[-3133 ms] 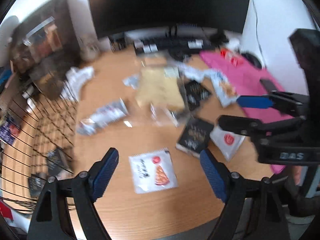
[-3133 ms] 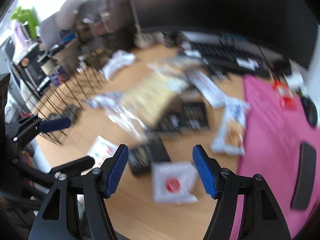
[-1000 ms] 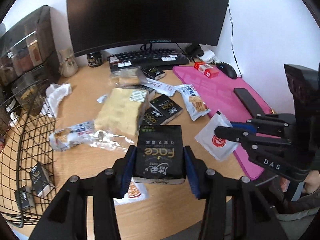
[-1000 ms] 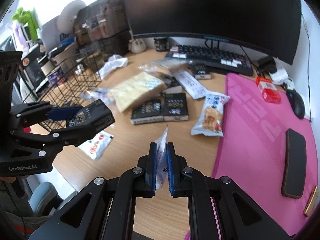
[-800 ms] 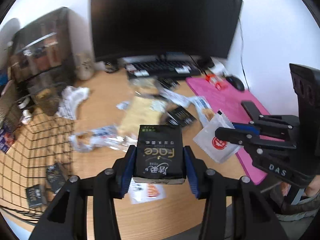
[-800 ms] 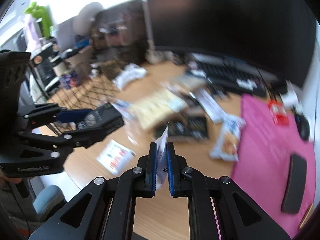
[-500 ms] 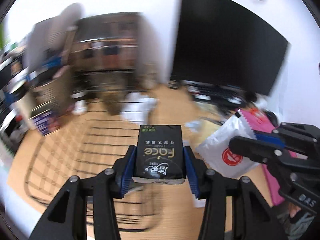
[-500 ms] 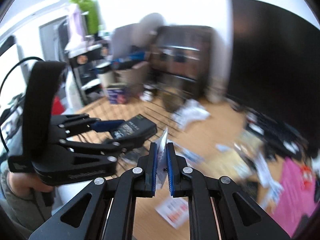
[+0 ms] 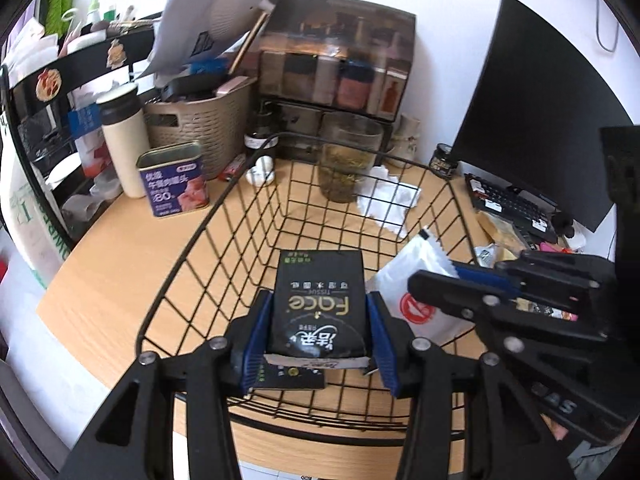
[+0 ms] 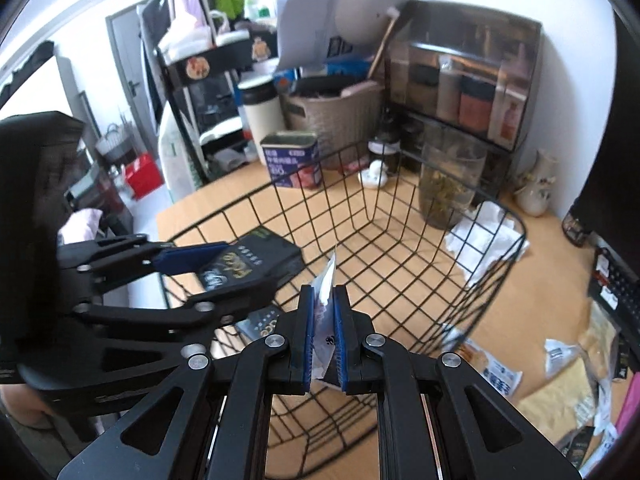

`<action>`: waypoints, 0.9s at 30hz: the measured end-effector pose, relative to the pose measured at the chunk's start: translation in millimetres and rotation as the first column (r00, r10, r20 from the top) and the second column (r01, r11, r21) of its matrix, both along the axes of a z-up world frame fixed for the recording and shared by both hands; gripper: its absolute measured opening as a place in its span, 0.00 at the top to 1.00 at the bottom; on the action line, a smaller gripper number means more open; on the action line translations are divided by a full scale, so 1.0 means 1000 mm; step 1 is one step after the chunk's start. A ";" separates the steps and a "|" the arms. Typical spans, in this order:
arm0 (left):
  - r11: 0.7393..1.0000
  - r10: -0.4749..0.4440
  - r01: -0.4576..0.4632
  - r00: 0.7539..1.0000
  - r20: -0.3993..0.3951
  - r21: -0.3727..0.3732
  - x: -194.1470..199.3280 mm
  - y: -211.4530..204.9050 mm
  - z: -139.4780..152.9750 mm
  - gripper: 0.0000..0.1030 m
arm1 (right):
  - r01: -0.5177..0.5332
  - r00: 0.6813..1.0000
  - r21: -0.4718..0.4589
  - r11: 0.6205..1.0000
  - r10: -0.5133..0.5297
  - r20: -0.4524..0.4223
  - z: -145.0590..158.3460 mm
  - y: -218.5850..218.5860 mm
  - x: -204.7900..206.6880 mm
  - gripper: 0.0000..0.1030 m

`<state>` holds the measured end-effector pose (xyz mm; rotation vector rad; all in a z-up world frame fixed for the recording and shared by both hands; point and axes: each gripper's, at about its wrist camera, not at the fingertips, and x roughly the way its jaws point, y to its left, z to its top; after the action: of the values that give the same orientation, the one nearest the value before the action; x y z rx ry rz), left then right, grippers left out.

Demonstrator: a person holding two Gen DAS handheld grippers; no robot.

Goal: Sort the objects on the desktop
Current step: 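Carry both items to the wire basket and open both grippers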

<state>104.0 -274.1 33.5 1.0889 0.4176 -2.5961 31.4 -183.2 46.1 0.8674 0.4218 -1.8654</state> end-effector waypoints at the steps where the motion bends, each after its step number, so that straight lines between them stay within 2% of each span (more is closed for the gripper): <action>1: 1.000 0.005 -0.005 1.000 -0.002 0.003 0.001 -0.003 0.000 0.49 | 0.002 1.000 0.008 1.000 -0.002 0.003 -0.004 -0.005 -0.003 0.90; 10: 0.999 0.020 -0.020 1.000 0.004 0.033 0.004 -0.013 -0.006 0.49 | -0.004 0.999 0.005 1.000 0.004 0.036 -0.012 -0.022 -0.010 0.89; 12: 0.999 0.024 -0.024 1.000 0.007 0.042 0.004 -0.015 -0.006 0.49 | 0.010 0.999 0.014 1.000 -0.011 0.032 -0.013 -0.023 -0.012 0.82; 13: 0.999 0.033 -0.034 0.999 0.015 0.042 0.004 -0.016 -0.006 0.46 | 0.024 0.999 0.023 0.999 -0.025 0.027 -0.013 -0.023 -0.013 0.75; 14: 0.998 0.044 -0.045 0.999 0.022 0.041 0.003 -0.018 -0.006 0.39 | 0.041 0.999 0.027 0.999 -0.042 0.023 -0.013 -0.022 -0.014 0.68; 15: 0.997 0.061 -0.062 0.998 0.028 0.042 0.004 -0.021 -0.006 0.34 | 0.056 0.998 0.025 0.998 -0.057 0.024 -0.012 -0.020 -0.017 0.65; 17: 0.995 0.077 -0.078 0.997 0.024 0.057 0.006 -0.025 -0.005 0.27 | 0.077 0.996 0.015 0.997 -0.077 0.038 -0.011 -0.016 -0.022 0.52; 19: 0.995 0.075 -0.075 0.997 0.011 0.070 0.007 -0.026 -0.004 0.25 | 0.083 0.995 0.003 0.997 -0.083 0.049 -0.009 -0.013 -0.025 0.47; 27: 0.998 0.024 -0.024 1.000 0.005 0.063 0.003 -0.008 0.000 0.24 | 0.096 0.995 0.007 0.995 -0.096 0.022 -0.006 0.006 -0.023 0.47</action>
<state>107.4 -281.7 33.1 1.1025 0.5115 -2.5758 8.7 -177.5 40.1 0.9259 0.3781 -1.9412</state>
